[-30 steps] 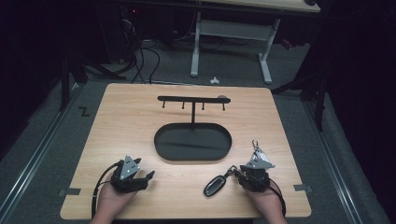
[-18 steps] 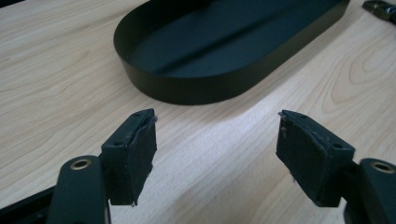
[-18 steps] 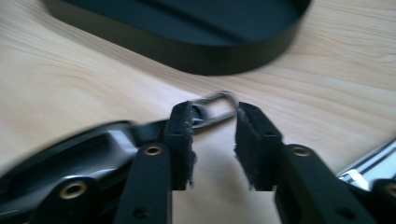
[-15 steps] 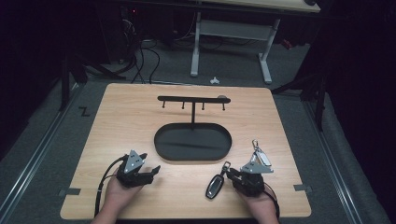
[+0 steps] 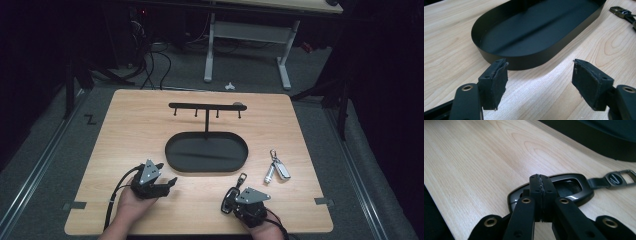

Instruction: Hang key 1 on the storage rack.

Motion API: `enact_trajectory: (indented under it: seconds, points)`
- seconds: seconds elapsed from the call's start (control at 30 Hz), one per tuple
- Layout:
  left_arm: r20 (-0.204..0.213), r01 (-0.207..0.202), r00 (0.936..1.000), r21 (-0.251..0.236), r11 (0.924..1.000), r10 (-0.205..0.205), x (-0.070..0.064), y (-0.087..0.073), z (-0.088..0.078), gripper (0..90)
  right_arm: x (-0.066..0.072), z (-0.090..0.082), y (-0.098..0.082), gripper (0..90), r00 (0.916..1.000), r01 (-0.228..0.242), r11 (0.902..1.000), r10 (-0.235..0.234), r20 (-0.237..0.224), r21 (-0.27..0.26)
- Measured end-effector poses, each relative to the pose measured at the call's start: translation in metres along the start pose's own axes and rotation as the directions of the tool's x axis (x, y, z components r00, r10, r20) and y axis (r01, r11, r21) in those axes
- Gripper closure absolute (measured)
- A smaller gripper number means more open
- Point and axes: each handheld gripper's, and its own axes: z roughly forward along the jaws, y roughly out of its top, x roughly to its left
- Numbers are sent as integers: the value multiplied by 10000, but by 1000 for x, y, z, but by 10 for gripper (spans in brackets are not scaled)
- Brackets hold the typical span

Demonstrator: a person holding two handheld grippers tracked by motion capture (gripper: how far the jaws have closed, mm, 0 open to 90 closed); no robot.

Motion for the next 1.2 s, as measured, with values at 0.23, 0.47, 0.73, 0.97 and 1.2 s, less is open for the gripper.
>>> enact_trajectory:
  seconds: [0.23, 0.47, 0.73, 0.97, 1.2]
  points:
    - [240, -29, 9997, -211, 9998, 34, -2, 6, 6, 295, -7, -14, -11, 898, 9993, -45, 9999, 40, 374, 143]
    - [442, -221, 9988, -205, 9995, 230, -7, 13, 15, 294, -27, -34, -28, 898, 9931, -625, 9978, 598, 1005, 239]
    - [655, -293, 9974, -204, 9994, 305, -10, 18, 23, 294, -45, -53, -44, 897, 9767, -1354, 9907, 1315, 1697, 114]
    - [568, -347, 9977, -172, 9992, 356, -11, 18, 23, 294, -55, -60, -49, 874, 9677, -1539, 9881, 1512, 2016, -23]
    - [232, -92, 9997, -186, 9998, 96, -5, 11, 12, 293, -60, -60, -42, 821, 9661, -1546, 9873, 1588, 2035, -363]
